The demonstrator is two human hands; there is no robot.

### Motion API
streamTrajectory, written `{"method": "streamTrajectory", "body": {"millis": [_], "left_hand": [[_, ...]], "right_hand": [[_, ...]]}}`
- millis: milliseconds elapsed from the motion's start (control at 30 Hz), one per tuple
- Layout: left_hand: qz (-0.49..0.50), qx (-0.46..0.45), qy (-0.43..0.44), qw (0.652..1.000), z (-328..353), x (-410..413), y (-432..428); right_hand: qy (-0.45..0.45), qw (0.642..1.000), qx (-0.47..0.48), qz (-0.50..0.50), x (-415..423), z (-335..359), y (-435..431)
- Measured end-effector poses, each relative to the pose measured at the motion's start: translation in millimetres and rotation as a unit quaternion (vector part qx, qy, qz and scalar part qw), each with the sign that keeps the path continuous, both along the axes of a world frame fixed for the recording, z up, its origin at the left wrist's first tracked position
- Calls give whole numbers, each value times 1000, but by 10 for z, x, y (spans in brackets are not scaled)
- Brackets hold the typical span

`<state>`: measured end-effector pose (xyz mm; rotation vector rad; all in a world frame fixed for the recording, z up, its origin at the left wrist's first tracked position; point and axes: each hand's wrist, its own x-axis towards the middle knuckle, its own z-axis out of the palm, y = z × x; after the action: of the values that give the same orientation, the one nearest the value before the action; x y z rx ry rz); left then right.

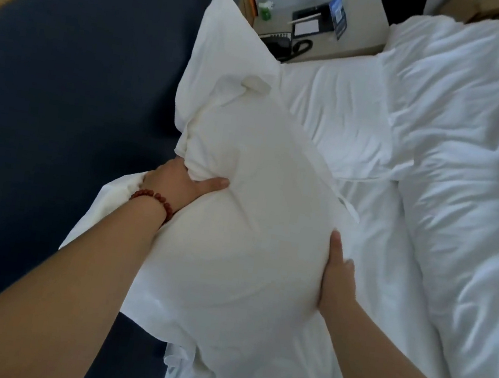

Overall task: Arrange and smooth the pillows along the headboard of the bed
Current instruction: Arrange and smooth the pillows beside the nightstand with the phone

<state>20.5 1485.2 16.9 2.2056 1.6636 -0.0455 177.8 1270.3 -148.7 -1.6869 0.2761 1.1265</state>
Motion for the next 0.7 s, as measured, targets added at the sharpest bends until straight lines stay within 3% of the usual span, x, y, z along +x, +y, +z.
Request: {"method": "streamTrajectory", "body": {"millis": [200, 400, 533, 700], "left_hand": [[-28, 0, -38, 999, -44, -24, 35], [-53, -1, -8, 999, 102, -81, 13], [-89, 47, 11, 995, 424, -78, -92], [-66, 111, -26, 991, 1041, -116, -264]], "right_hand": [[98, 993, 59, -6, 5, -53, -1], [83, 996, 38, -2, -88, 67, 60], [60, 996, 58, -11, -131, 270, 104], [1, 995, 95, -22, 38, 788, 100]]}}
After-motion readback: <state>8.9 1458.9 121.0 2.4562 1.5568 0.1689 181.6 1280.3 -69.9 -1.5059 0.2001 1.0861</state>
